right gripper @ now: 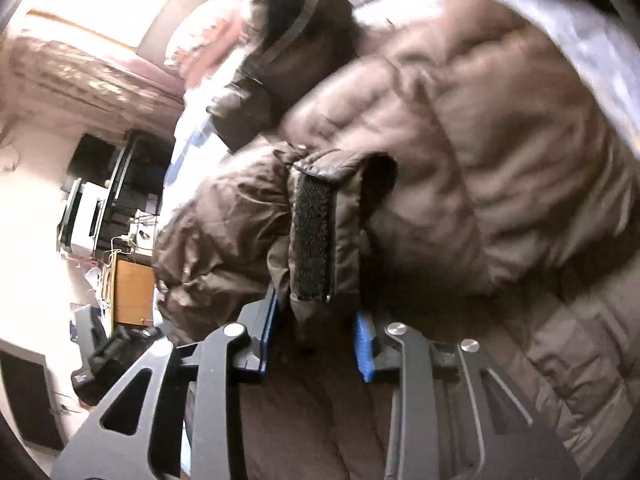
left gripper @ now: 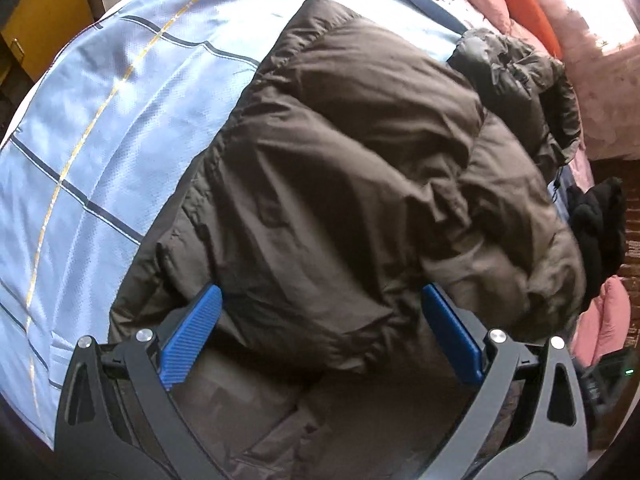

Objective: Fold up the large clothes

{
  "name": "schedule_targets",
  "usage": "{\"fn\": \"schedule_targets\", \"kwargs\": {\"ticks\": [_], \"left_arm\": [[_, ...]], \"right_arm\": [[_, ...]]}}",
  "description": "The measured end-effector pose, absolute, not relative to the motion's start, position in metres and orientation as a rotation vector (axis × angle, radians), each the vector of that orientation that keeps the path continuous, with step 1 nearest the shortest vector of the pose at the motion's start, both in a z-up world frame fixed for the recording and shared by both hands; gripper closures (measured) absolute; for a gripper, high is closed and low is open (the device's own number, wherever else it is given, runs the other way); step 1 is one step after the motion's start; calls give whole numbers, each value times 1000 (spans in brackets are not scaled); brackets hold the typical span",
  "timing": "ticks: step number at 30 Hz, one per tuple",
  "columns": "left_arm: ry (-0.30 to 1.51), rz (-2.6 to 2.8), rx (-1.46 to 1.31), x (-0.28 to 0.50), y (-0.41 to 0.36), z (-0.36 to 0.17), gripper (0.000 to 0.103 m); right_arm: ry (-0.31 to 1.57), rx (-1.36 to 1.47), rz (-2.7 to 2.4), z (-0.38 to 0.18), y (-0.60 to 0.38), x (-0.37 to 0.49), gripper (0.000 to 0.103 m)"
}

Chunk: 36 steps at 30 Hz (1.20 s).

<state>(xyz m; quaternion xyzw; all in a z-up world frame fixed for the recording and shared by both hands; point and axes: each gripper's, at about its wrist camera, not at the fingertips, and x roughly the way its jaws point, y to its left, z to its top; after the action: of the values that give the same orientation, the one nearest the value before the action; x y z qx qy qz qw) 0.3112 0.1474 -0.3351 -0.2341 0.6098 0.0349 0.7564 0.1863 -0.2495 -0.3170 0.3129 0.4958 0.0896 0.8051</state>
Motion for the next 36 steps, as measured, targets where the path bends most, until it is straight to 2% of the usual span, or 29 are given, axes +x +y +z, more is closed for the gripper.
{"fn": "schedule_targets", "kwargs": {"ticks": [6,7,8,9,12,14,16,17,21,25,30,31,32,33,34,35,36], "left_arm": [[1356,90,-424,310,139,-343,2],[1362,94,-397,311,136,-344,2],[1378,95,-351,312,131,-347,2],[1388,92,-325,312,128,-348,2],[1400,43,-292,313,124,-340,2],[1371,-22,-303,306,131,-323,2],[1356,-35,-280,297,139,-311,2],[1360,-36,-263,291,144,-307,2],[1442,-71,-202,252,166,-313,2],[1571,-52,-126,215,178,-342,2],[1725,-65,-148,196,177,-381,4],[1725,-70,-161,195,177,-382,22],[1721,-83,-195,195,178,-382,31],[1716,-92,-213,194,179,-379,47],[1708,-104,-228,194,179,-375,65],[1694,-122,-242,192,178,-366,72],[1683,-128,-237,190,177,-360,80]], "right_arm": [[909,561,107,-288,-247,196,70],[934,530,64,-294,-247,198,62],[969,511,37,-302,-250,199,45],[1022,507,11,-313,-253,199,40],[1120,573,12,-321,-270,191,37],[1144,540,38,-309,-283,182,18],[1136,465,19,-293,-305,160,4],[1139,441,-1,-289,-315,146,1],[1276,348,-68,-294,-352,102,1],[1383,260,-169,-336,-381,61,1],[1598,485,-129,-414,-399,36,1],[1601,536,-120,-421,-398,33,5],[1583,570,-108,-422,-396,31,24],[1570,580,-77,-419,-393,31,37],[1551,591,-26,-410,-389,32,65],[1540,607,-4,-400,-386,30,81],[1525,624,10,-391,-385,27,85]]}}
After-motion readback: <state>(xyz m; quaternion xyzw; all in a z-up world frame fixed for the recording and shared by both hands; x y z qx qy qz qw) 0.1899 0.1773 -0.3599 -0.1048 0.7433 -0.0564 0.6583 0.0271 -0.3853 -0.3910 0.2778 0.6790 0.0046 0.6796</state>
